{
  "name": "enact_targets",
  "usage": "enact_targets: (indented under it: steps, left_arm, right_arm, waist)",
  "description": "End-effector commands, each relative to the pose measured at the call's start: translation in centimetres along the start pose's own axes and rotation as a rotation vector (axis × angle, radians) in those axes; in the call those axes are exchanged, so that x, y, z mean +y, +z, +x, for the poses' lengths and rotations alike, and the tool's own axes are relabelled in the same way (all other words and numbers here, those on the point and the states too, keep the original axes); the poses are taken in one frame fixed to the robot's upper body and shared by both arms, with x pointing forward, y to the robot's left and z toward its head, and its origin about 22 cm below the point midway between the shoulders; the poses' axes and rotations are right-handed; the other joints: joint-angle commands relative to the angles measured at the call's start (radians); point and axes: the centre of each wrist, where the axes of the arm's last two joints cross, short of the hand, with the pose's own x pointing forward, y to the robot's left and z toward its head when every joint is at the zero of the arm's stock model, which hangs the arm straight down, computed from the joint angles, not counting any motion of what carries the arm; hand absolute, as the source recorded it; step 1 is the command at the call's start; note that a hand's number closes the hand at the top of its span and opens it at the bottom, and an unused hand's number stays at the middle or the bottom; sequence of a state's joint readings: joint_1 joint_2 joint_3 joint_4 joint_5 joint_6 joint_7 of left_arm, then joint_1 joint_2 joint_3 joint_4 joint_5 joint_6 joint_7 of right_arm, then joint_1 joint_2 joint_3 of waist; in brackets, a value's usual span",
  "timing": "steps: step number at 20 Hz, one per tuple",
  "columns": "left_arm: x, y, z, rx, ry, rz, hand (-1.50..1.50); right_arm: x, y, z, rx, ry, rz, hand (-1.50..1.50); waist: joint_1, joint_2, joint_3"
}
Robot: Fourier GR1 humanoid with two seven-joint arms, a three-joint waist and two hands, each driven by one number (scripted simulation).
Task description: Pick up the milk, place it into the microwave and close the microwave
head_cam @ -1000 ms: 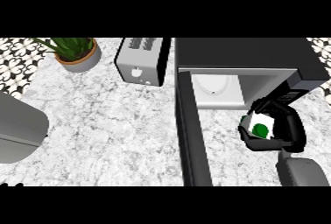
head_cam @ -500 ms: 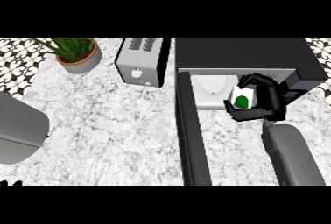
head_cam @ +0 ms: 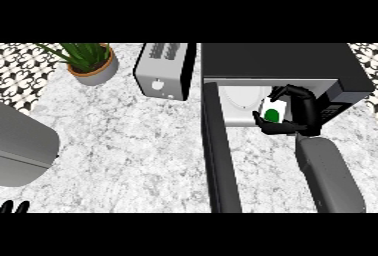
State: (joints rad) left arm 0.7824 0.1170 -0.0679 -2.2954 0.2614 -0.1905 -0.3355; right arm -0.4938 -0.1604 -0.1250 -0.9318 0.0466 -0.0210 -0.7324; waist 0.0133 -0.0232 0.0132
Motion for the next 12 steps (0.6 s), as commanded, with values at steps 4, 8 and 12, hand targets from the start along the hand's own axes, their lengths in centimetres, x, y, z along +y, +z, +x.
enact_targets:
  steps: [4, 8, 12]
  left_arm:
    - [0.1, -1.1, -0.4, -0.025, 0.006, -0.032, -1.5]
    - [-0.1, -1.7, -0.4, -0.03, 0.012, -0.062, -1.5]
    - [-0.4, -2.1, -0.7, -0.035, 0.019, -0.076, -1.5]
  right_arm:
    - [0.5, -5.5, 0.6, 0.087, 0.164, 0.011, 1.5]
    - [0.7, -5.4, 0.6, 0.064, 0.191, -0.022, 1.5]
    - [1.1, -3.8, -0.3, 0.073, 0.186, -0.128, 1.5]
  waist:
    - [0.074, 0.049, -0.013]
    - [0.104, 0.06, -0.013]
    - [0.124, 0.067, -0.013]
